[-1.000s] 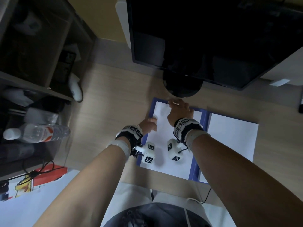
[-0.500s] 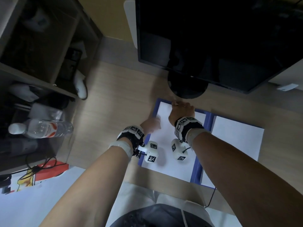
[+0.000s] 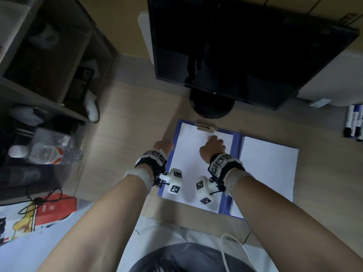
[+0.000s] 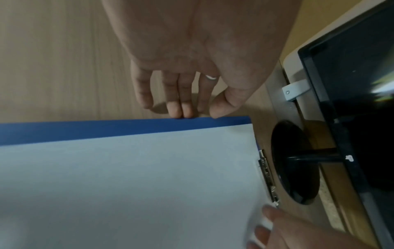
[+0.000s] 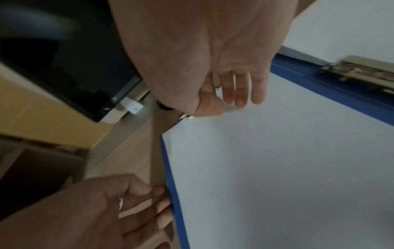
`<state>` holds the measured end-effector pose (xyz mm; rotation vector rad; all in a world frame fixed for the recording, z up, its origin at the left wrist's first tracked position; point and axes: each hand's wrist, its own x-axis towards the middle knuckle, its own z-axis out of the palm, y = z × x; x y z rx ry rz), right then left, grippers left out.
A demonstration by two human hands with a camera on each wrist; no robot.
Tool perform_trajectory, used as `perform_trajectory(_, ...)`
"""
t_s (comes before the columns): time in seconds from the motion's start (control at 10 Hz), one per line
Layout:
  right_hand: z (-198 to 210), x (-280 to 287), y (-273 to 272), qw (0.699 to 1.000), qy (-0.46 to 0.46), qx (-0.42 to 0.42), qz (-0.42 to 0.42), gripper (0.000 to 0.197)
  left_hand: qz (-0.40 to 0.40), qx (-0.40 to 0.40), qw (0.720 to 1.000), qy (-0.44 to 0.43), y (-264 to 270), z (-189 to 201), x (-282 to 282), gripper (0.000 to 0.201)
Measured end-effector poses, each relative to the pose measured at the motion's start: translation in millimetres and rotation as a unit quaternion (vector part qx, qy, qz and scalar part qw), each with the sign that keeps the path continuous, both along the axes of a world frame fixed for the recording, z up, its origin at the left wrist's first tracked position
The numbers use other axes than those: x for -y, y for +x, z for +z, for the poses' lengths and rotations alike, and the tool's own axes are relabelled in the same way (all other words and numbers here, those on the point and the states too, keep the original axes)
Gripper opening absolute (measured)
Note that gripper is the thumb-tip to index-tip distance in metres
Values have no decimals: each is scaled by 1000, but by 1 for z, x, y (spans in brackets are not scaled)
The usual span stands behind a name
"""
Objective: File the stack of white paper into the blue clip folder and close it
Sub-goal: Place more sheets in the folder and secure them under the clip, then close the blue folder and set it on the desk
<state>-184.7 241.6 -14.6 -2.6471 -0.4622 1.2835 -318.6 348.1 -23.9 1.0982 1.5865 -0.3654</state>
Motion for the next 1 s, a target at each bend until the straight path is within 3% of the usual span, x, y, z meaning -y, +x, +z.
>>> perform_trajectory(0.1, -8, 20, -4, 998, -54, -31, 6, 49, -21, -4, 1000, 17, -1, -9, 7, 13)
perform_trajectory(0.2, -17, 31, -9, 999, -35, -29, 23, 61, 16, -3, 1000, -26, 5, 15, 19, 19)
perform_trajectory(0.3, -20, 36, -11, 999, -13, -42, 16, 72, -24, -8, 1000, -2, 7, 15, 20, 34)
perform_trajectory(0.4, -18, 39, -11, 998, -1, -56, 6, 79, -28, 1, 1000, 4, 5, 10, 18, 16)
perform_trajectory(0.5, -11, 36, -12, 998, -11, -57, 28, 80, -68, 15, 998, 10, 4, 10, 16, 14)
perform_trajectory(0.6, 5, 31, -11, 995, -22, -100, 15, 90, -92, 37, 995, -2, 5, 25, 17, 42)
perform_trajectory(0.7, 18, 33, -16, 991, 35, -129, -30, 84, -64, 37, 997, 5, 3, 47, 18, 29)
perform_trajectory(0.8, 25, 42, -19, 988, 83, -122, -44, 68, -3, 69, 998, 8, 1, 64, 21, 35)
perform_trajectory(0.9, 40, 55, -10, 978, 94, -173, -64, 46, 28, 88, 995, 32, 11, 92, 31, 53)
perform_trajectory(1.0, 57, 70, 13, 966, 130, -205, -92, 43, 32, 112, 991, 63, 36, 125, 47, 47)
